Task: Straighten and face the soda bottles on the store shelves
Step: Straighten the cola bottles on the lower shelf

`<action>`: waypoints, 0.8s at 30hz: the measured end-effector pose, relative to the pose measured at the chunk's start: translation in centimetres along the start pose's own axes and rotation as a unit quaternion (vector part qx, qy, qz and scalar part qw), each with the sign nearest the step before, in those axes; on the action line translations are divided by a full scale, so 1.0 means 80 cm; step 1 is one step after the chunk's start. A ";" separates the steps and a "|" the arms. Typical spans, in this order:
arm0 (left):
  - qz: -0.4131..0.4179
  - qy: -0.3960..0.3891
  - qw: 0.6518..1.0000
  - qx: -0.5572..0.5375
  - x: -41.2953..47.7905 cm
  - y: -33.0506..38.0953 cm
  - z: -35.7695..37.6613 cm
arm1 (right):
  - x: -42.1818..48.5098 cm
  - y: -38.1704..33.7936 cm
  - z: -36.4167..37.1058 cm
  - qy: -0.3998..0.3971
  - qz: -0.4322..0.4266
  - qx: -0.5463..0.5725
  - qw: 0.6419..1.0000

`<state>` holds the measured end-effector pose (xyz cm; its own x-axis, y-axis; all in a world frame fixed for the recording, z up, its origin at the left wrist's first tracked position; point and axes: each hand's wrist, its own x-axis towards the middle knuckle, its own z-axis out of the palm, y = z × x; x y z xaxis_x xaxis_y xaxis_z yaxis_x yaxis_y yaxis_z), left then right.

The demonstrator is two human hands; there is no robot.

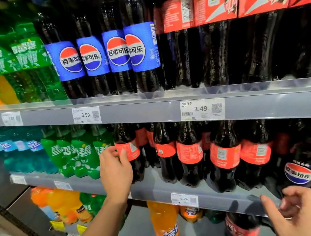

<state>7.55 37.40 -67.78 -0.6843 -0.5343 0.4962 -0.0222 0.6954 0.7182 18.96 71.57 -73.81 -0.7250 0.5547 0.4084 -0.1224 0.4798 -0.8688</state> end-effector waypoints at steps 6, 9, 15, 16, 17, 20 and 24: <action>-0.075 -0.094 0.992 -0.037 0.011 0.016 0.006 | -0.015 -0.007 0.019 -0.036 0.018 0.034 0.999; -0.078 -0.097 0.992 -0.019 0.007 0.020 0.005 | -0.022 -0.001 0.027 -0.040 0.067 0.064 0.995; -0.050 -0.158 0.986 -0.025 -0.012 0.043 0.020 | -0.026 0.010 0.027 -0.064 0.078 0.023 0.995; -0.051 -0.164 0.985 -0.023 -0.011 0.045 0.021 | -0.026 0.012 0.024 -0.073 0.076 0.010 0.994; -0.053 -0.171 0.984 -0.024 -0.008 0.044 0.020 | -0.028 0.014 0.020 -0.078 0.078 -0.004 0.994; -0.040 -0.197 0.979 -0.043 -0.005 0.037 0.013 | -0.039 0.012 0.011 -0.078 0.083 -0.043 0.993; -0.023 -0.225 0.971 -0.072 -0.027 0.016 0.010 | -0.059 0.001 0.012 -0.063 0.096 -0.062 0.991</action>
<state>8.42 39.81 -68.32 -0.9353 -0.2758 0.2219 0.0203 0.5842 0.8113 21.74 68.36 -76.07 -0.8070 0.5582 0.1927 0.1057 0.4576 -0.8829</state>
